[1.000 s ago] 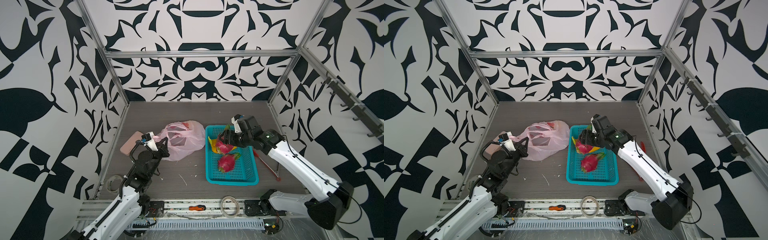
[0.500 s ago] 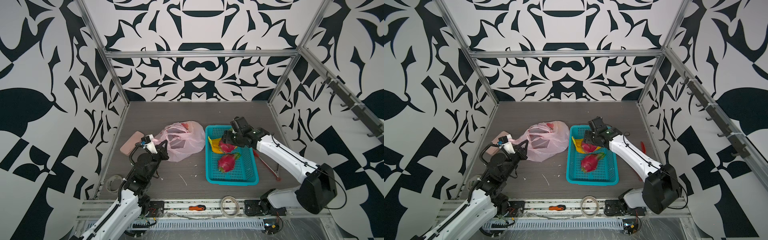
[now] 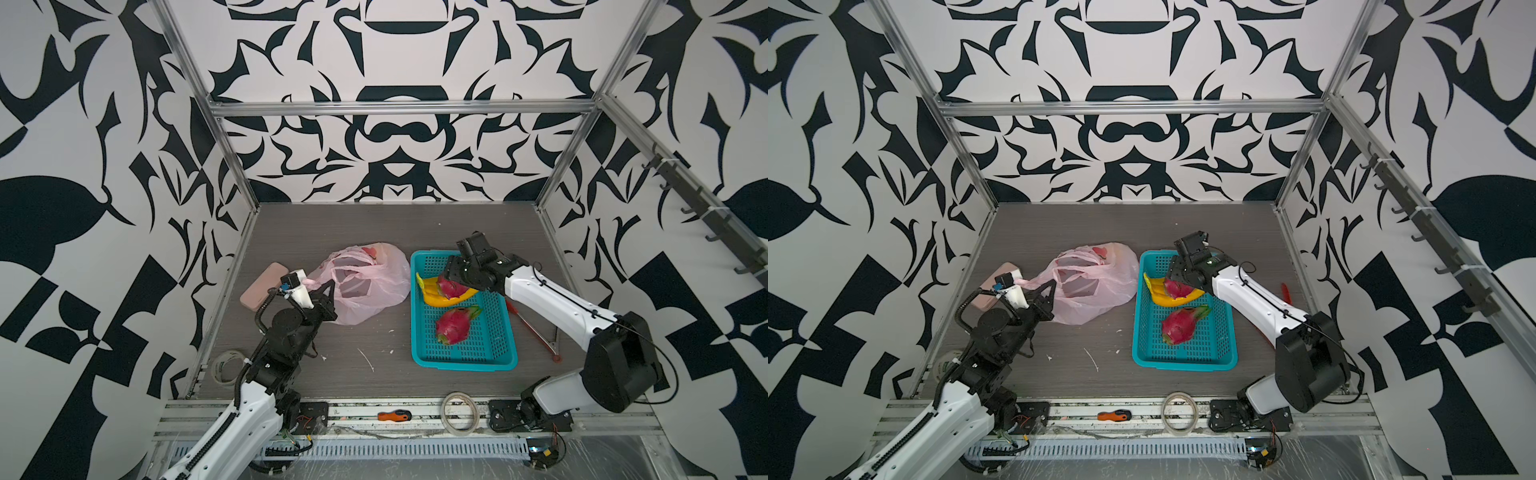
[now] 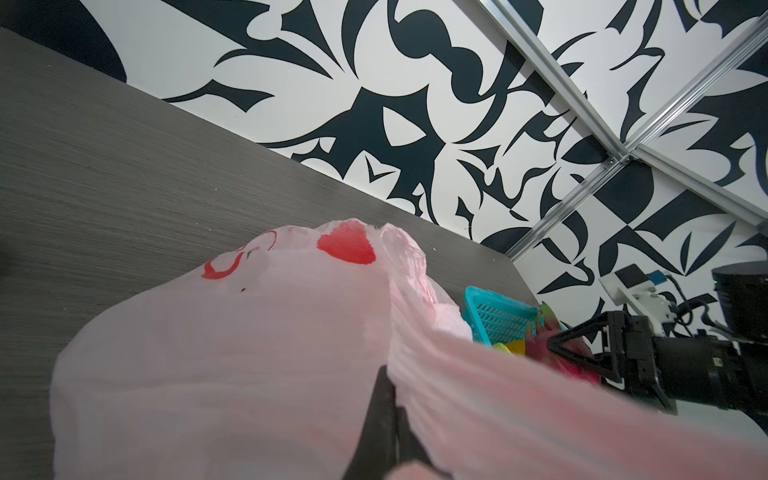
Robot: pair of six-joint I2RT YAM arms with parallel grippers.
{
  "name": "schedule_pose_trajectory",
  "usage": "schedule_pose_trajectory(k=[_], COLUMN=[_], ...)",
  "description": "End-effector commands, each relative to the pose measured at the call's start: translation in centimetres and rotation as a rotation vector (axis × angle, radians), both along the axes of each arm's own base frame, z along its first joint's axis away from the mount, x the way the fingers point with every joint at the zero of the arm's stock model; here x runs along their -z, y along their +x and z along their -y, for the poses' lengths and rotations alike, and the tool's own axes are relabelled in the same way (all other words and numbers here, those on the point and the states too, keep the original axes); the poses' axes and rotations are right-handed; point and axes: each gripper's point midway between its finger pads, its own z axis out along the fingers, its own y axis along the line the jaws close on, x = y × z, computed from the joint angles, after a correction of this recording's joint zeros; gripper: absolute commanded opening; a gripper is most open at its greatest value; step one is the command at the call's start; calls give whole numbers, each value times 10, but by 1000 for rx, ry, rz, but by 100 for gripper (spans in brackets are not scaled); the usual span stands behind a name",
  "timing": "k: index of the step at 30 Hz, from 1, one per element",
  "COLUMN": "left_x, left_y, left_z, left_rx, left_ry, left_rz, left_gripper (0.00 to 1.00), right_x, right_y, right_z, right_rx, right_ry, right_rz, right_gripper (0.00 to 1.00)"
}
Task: Untie the knot of the plastic bag and take out the fruit
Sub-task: 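Carry the dragon fruit over the teal basket with the right gripper, then lower the dragon fruit onto the bananas and open the right gripper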
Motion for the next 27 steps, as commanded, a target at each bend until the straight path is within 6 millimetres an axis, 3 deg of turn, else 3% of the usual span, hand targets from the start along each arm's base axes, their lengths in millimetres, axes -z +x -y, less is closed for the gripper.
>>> schedule_pose_trajectory(k=[1, 6, 16, 27], left_x=[11, 11, 13, 12], left_y=[-3, -2, -1, -2], left_z=[2, 3, 5, 6], left_rx=[12, 17, 25, 30], left_ry=[3, -2, -6, -2], left_rz=[-25, -24, -31, -27], left_gripper=[0, 0, 0, 0], right_x=[-8, -4, 7, 11], right_y=[6, 7, 12, 17], right_z=[5, 11, 6, 2], right_rx=[43, 72, 77, 82], right_ry=[6, -20, -5, 2], right_rz=[45, 52, 35, 29], right_gripper=[15, 23, 43, 54])
